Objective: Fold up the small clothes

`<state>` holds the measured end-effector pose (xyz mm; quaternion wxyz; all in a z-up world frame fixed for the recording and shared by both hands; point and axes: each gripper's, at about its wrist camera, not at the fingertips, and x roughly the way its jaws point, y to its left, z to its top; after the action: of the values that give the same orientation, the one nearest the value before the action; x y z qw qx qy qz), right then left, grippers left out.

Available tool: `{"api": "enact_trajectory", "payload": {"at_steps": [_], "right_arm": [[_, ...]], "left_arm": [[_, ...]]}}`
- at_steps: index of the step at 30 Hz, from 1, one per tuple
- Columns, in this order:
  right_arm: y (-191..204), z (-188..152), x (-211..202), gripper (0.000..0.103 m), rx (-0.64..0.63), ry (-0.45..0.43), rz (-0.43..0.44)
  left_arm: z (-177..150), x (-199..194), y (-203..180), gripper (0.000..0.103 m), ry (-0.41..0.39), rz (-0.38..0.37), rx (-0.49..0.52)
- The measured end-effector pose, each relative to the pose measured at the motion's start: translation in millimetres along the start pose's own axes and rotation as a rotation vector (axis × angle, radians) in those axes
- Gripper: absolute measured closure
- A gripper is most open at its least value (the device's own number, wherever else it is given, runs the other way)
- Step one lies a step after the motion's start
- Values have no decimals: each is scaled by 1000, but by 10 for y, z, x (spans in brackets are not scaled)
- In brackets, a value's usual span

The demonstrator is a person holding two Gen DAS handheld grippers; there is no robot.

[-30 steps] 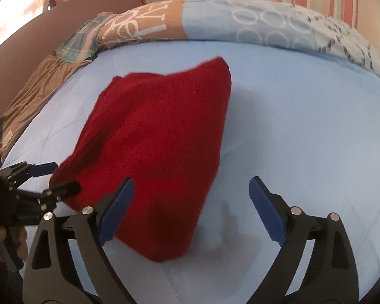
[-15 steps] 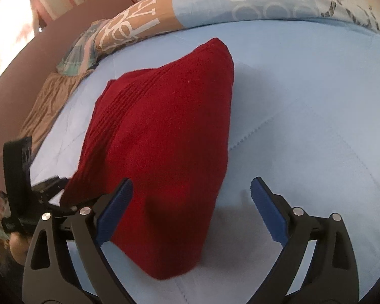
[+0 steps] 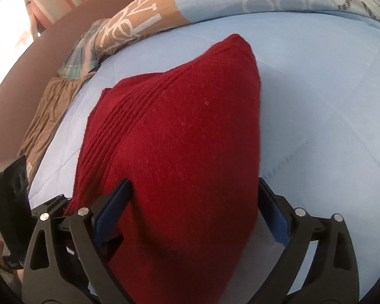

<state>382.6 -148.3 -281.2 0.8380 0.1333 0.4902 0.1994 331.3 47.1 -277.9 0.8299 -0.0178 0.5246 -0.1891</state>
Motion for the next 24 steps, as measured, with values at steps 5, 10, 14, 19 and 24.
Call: {"api": "enact_trajectory", "payload": {"at_steps": [5,10,14,19,24], "right_arm": [[71,42,5,29,-65,3,-66],[191,-17,-77,48,-152,0,-129],[310,-53,-194,56,-210,-39,-158],[382,-164,-581,57,-264,-108,-155],[153,-410,-1132,57,-268,-137,-184]], "left_arm": [[-8,-44,-34,24,-11,12,14],[-64,-145,-151,48,-35,86,53],[-52,-254,-258,64,-54,135,75],[-70,-497,-493,68,-93,133,94],[-265,-714,-919,68,-107,74,119]]}}
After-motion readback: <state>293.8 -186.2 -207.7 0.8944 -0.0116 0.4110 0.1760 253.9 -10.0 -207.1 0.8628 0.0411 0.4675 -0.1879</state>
